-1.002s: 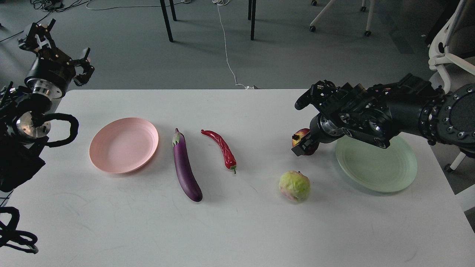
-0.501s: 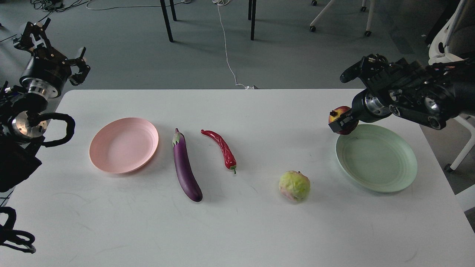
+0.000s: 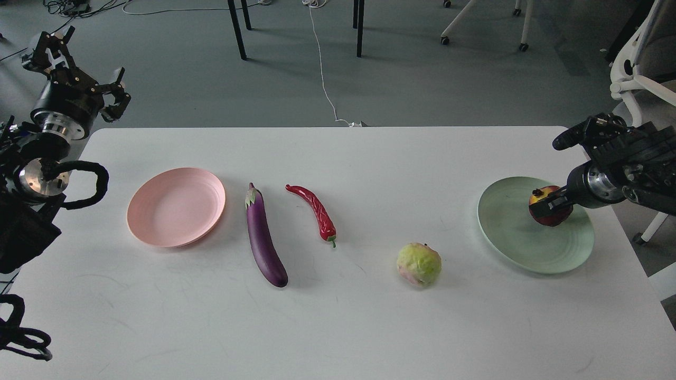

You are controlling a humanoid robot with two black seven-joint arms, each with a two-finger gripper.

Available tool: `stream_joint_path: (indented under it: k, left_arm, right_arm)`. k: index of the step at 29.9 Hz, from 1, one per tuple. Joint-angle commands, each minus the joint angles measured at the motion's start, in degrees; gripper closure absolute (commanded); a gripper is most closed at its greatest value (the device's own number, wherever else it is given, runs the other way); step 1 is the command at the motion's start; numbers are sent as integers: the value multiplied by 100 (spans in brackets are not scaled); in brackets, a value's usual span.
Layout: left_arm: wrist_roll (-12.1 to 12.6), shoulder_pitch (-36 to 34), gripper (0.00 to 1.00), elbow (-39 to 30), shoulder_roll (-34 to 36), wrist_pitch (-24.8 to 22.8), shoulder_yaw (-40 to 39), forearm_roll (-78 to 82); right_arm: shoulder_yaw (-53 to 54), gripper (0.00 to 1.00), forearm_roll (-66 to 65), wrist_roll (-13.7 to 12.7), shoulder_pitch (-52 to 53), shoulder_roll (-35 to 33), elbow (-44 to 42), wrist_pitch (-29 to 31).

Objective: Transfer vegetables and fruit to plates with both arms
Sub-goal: 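Carry the apple onto the light green plate and release it, then grasp the pale green fruit with the right hand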

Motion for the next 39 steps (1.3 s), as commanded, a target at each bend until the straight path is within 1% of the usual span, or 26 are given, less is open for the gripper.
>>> stream_joint_path:
  k: [1, 5, 8, 11, 13, 19, 22, 24, 25, 34, 35, 36, 39]
  left_arm:
    - [1, 0, 2, 0, -6, 0, 1, 0]
    - [1, 0, 2, -9, 3, 0, 1, 0]
    - [10, 0, 2, -9, 12, 0, 1, 0]
    - [10, 0, 2, 0, 21, 0, 1, 0]
    - [10, 0, 2, -9, 21, 0, 1, 0]
    - [1, 9, 2, 0, 12, 0, 1, 0]
    - [1, 26, 2, -9, 29, 0, 1, 0]
    - [-8, 35, 2, 0, 38, 0, 1, 0]
    - [-8, 44, 2, 0, 38, 0, 1, 0]
    - [-17, 114, 2, 0, 161, 0, 1, 0]
    - [-17, 114, 2, 0, 170, 0, 1, 0]
    - [-17, 114, 2, 0, 170, 0, 1, 0]
    - [-17, 114, 2, 0, 196, 0, 1, 0]
  right_arm:
    - [69, 2, 25, 9, 5, -55, 17, -13]
    - [463, 1, 60, 26, 93, -108, 148, -30]
    - [868, 2, 69, 18, 338, -143, 683, -13]
    - [913, 2, 69, 70, 742, -55, 1280, 31]
    - [896, 3, 25, 79, 945, 85, 1580, 40]
    - [641, 5, 104, 149, 1297, 849, 2107, 5]
    - [623, 7, 165, 237, 1227, 1052, 2179, -39]
    - [562, 8, 288, 438, 1052, 1219, 2170, -48]
    - [518, 8, 280, 492, 964, 1315, 2170, -48]
    - [412, 9, 262, 510, 744, 1606, 2135, -66]
    - [378, 11, 253, 510, 718, 1641, 2135, -57]
    - [316, 17, 253, 510, 691, 1676, 2126, -66]
    - [219, 35, 253, 510, 691, 1817, 2100, -66]
